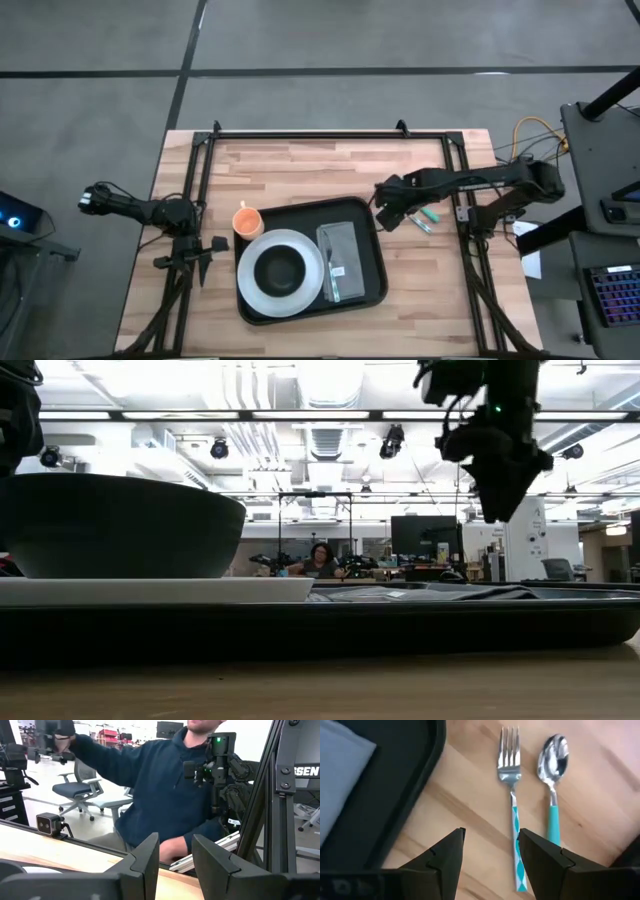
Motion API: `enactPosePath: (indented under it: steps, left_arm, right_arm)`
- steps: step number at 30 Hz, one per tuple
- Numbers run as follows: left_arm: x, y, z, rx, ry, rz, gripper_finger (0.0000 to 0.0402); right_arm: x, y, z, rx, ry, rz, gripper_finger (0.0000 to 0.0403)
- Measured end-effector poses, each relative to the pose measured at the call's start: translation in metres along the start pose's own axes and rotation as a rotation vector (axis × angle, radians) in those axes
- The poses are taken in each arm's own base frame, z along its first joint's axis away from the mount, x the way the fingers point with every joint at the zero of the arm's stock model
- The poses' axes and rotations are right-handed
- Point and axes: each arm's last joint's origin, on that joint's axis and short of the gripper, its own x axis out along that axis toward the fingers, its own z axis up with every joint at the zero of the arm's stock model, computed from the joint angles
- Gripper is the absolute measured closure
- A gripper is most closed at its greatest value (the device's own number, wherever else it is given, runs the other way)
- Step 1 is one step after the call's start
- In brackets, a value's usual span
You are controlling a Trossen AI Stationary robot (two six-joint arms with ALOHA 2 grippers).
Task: Set up tray
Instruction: Put the blue fork to the right of the blue fork on the black table tray
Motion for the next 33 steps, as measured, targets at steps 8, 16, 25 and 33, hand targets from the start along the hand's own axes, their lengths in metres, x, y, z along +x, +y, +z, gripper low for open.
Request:
enactPosePath:
  steps: [8, 16, 25, 33]
  left_arm:
    - [0.000, 0.000, 0.000, 0.000, 0.000, 0.000, 0.0304]
    - [0.000, 0.000, 0.000, 0.000, 0.000, 0.000, 0.0304]
    - [0.000, 0.000, 0.000, 0.001, 0.000, 0.000, 0.0304]
    - [0.000, 0.000, 0.000, 0.000, 0.000, 0.000, 0.0304]
  right_arm:
    - [0.024, -0.035, -0.005, -0.035, 0.062, -0.004, 0.0225]
    - [0.045, -0.050, -0.004, -0.115, 0.118, 0.012, 0.0225]
    - [0.054, -0.052, 0.000, -0.167, 0.089, 0.067, 0.0232]
    - [0.061, -0.054, -0.003, -0.178, 0.085, 0.068, 0.0247]
